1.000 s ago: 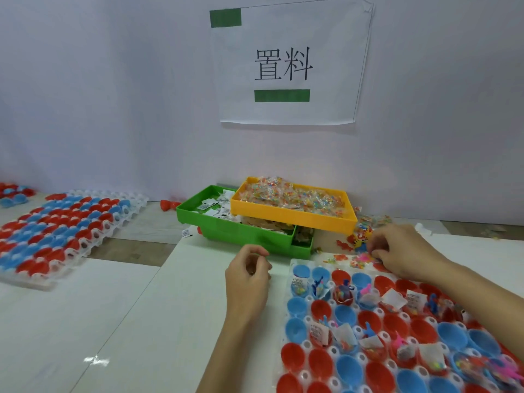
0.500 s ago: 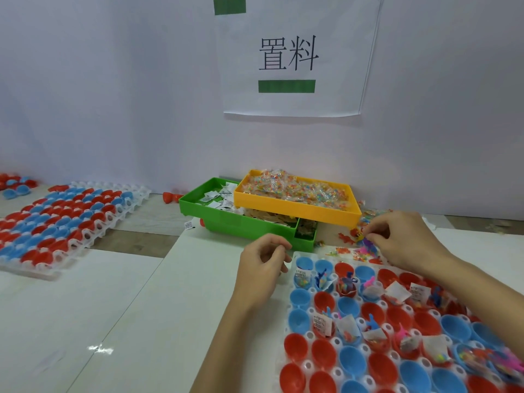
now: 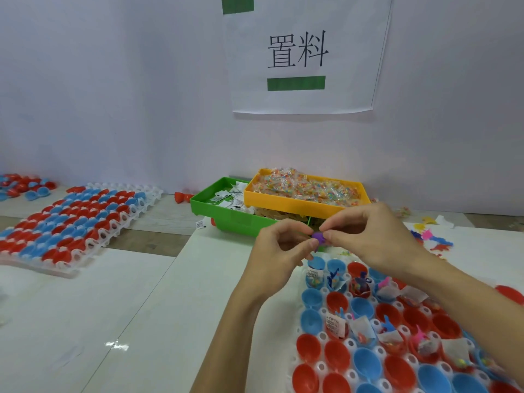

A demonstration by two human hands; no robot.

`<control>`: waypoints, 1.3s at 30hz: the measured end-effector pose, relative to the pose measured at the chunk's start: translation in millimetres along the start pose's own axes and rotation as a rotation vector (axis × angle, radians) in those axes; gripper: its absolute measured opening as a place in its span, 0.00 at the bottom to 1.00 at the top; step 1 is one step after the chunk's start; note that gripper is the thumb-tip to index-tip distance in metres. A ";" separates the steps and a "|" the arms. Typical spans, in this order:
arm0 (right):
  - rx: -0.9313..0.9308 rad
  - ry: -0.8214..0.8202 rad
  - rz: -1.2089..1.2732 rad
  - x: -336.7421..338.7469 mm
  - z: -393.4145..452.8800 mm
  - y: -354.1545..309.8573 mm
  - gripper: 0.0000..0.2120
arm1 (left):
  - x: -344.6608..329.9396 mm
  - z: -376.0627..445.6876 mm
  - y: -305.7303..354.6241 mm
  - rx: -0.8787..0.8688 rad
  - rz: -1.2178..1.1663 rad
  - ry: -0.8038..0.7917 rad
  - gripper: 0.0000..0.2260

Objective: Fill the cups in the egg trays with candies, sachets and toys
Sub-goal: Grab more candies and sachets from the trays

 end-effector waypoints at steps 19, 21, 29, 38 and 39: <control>0.003 -0.369 -0.207 -3.0 -16.6 -18.8 0.06 | 25.4 0.0 -26.4 0.004 -0.251 0.061 0.05; 0.032 -0.458 -0.244 -10.5 -21.9 -24.0 0.05 | 29.4 0.4 -31.3 0.010 -0.283 0.136 0.06; 0.028 -0.558 -0.291 -25.9 -26.5 -29.3 0.05 | 26.5 -0.4 -34.7 0.032 -0.332 0.149 0.10; 0.011 -0.637 -0.412 -29.2 -27.0 -31.9 0.05 | 29.3 -0.4 -35.2 0.037 -0.335 0.174 0.12; 0.008 -0.631 -0.415 -28.0 -26.1 -32.5 0.04 | 29.3 -0.2 -35.4 0.037 -0.338 0.174 0.12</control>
Point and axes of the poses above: each hand's wrist, its own z-axis towards the middle knuckle, its own x-axis out of the back of the hand, y = z × x, the point moved 2 cm from there along z, towards the middle knuckle, and after that the axes turned 6 degrees about x, right-handed, at the moved point
